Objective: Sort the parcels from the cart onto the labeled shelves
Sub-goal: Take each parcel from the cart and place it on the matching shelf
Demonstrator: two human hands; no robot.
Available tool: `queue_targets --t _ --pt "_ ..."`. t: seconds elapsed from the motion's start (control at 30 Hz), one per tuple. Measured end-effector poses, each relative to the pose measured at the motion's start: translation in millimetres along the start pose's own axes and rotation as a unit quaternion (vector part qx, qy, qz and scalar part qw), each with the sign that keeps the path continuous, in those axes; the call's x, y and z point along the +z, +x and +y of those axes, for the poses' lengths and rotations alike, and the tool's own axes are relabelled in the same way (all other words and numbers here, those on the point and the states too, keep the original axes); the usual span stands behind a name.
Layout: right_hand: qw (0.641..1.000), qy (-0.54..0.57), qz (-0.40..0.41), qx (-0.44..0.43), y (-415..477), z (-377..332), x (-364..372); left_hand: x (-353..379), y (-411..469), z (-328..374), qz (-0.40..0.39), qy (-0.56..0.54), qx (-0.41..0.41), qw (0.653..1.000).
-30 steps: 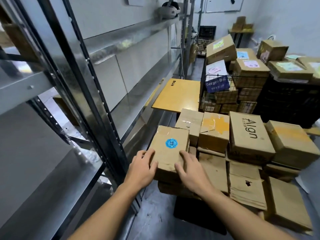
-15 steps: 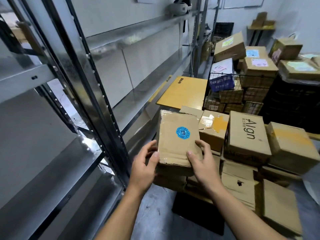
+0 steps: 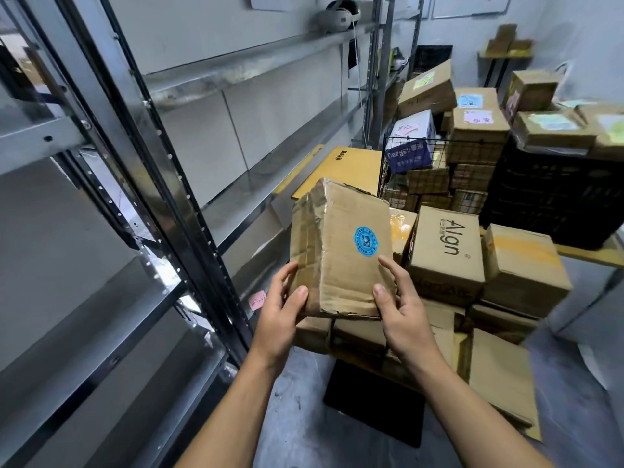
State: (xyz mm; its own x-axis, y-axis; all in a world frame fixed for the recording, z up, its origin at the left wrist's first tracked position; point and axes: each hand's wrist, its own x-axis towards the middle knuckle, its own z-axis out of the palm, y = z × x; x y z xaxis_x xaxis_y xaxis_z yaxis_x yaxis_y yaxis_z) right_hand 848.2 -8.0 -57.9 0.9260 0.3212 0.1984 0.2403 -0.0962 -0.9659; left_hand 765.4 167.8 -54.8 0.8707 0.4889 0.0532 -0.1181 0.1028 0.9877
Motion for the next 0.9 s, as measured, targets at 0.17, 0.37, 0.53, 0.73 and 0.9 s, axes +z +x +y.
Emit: queue_targets --t 0.17,0.37,0.53,0.73,0.9 --pt "0.989 -0.135 -0.054 0.025 -2 -16 -12 14 -8 -3 0.03 0.1 0.068 0.992" --pt "0.996 -0.004 -0.06 0.06 -3 -18 -3 24 -8 -4 0.058 0.243 0.14 0.958" --pt "0.993 0.09 0.007 0.079 1 -11 -7 30 -3 6 0.032 0.105 0.128 0.986" --pt "0.955 0.241 0.033 0.17 10 -6 -17 20 12 2 0.05 0.189 0.109 0.975" --pt "0.929 0.307 -0.002 0.207 13 -5 -25 16 12 0 0.015 0.084 0.047 0.995"
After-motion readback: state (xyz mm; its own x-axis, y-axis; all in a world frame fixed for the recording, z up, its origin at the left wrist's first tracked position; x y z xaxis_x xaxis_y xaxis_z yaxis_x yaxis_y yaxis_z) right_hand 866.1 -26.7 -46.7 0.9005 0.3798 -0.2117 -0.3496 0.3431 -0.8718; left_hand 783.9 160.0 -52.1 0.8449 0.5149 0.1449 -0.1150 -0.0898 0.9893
